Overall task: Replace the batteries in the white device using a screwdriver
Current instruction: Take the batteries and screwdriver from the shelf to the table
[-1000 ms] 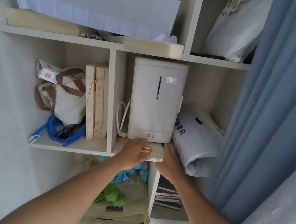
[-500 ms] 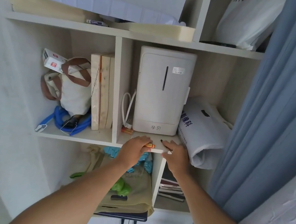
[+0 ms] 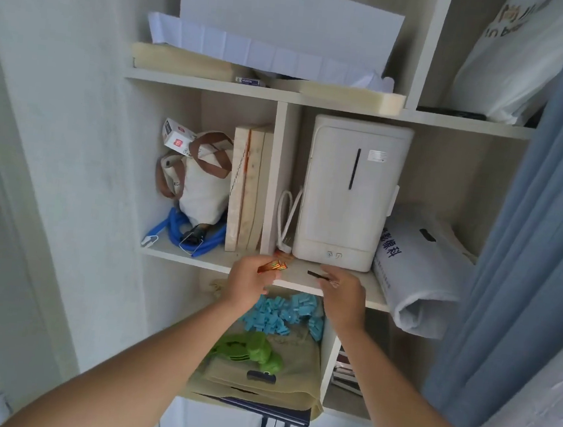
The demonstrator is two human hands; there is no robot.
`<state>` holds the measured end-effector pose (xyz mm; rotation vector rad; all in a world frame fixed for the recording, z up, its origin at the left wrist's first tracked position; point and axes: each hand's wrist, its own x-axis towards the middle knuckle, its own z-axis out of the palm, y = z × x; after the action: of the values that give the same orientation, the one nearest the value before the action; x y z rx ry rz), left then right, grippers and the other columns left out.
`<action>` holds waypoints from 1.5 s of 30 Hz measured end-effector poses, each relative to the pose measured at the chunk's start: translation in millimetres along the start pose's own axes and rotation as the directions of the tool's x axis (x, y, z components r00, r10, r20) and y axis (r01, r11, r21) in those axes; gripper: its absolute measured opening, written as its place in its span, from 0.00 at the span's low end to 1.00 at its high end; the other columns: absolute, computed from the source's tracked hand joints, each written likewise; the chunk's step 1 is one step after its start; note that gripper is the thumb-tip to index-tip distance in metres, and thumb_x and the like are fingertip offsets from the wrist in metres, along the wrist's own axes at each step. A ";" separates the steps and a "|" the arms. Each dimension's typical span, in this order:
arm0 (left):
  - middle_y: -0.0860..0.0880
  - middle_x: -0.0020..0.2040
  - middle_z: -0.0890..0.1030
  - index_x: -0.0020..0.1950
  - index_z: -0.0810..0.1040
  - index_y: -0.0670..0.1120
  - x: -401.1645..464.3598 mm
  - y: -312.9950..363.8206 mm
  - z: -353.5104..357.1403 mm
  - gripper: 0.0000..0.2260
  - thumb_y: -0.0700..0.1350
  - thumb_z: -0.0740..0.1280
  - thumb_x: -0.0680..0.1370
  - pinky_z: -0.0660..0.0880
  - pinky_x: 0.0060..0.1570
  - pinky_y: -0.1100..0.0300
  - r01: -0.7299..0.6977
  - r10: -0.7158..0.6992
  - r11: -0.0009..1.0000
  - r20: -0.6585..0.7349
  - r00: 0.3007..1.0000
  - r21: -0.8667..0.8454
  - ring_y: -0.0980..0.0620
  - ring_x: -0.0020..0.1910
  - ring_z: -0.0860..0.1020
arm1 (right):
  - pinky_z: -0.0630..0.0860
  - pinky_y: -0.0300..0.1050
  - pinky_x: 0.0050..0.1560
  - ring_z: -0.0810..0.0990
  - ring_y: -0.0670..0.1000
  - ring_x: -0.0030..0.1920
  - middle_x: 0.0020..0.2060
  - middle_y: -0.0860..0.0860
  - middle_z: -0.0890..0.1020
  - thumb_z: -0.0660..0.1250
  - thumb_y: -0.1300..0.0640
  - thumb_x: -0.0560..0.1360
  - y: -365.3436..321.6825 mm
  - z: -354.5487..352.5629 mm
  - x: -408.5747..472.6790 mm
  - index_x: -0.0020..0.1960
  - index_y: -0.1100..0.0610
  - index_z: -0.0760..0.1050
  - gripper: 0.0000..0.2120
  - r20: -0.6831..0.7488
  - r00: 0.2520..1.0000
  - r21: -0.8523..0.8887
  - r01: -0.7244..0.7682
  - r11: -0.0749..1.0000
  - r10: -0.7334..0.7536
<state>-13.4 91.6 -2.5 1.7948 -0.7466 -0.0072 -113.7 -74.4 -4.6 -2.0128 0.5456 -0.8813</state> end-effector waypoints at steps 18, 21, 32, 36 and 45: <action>0.49 0.28 0.76 0.40 0.82 0.42 -269.8 -117.4 -496.4 0.06 0.34 0.72 0.75 0.76 0.27 0.66 0.351 -0.306 0.935 -0.599 0.740 -0.044 0.57 0.25 0.75 | 0.75 0.34 0.39 0.83 0.45 0.38 0.37 0.44 0.87 0.75 0.61 0.72 -292.4 397.5 -266.6 0.45 0.56 0.87 0.03 0.654 0.740 0.339 -0.102 0.935 -0.156; 0.48 0.27 0.78 0.38 0.83 0.42 -337.4 -134.0 -579.4 0.06 0.35 0.73 0.74 0.77 0.28 0.65 0.405 -0.320 0.914 -0.641 0.697 -0.016 0.57 0.25 0.76 | 0.74 0.36 0.37 0.81 0.47 0.37 0.32 0.44 0.85 0.77 0.61 0.70 -345.6 465.7 -333.0 0.40 0.53 0.87 0.04 0.696 0.689 0.356 -0.089 0.930 -0.200; 0.43 0.31 0.81 0.41 0.86 0.45 -439.5 -206.7 -789.7 0.05 0.36 0.73 0.74 0.80 0.32 0.57 0.504 -0.381 0.861 -0.738 0.558 -0.063 0.48 0.30 0.78 | 0.81 0.42 0.43 0.83 0.47 0.36 0.34 0.44 0.87 0.77 0.62 0.70 -470.0 656.5 -460.4 0.39 0.49 0.87 0.08 0.804 0.539 0.370 -0.121 0.921 -0.252; 0.41 0.35 0.84 0.44 0.86 0.46 -433.5 -251.8 -842.9 0.03 0.39 0.74 0.74 0.81 0.33 0.57 0.536 -0.395 0.842 -0.748 0.534 -0.062 0.49 0.33 0.81 | 0.81 0.37 0.43 0.82 0.42 0.33 0.26 0.35 0.82 0.77 0.63 0.70 -487.0 730.8 -471.2 0.42 0.53 0.87 0.06 0.816 0.515 0.377 -0.131 0.917 -0.262; 0.43 0.37 0.84 0.47 0.86 0.43 -373.4 -372.8 -1012.0 0.03 0.40 0.72 0.75 0.81 0.32 0.61 0.614 -0.397 0.789 -0.772 0.496 -0.011 0.51 0.34 0.83 | 0.82 0.47 0.48 0.86 0.52 0.42 0.35 0.45 0.86 0.77 0.61 0.69 -545.3 947.7 -454.7 0.45 0.53 0.88 0.06 0.845 0.490 0.326 -0.151 0.933 -0.216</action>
<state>234.2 1202.5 -86.6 1.9824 0.4403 0.4393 329.3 1020.3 -91.7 -1.8114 -0.2538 0.1410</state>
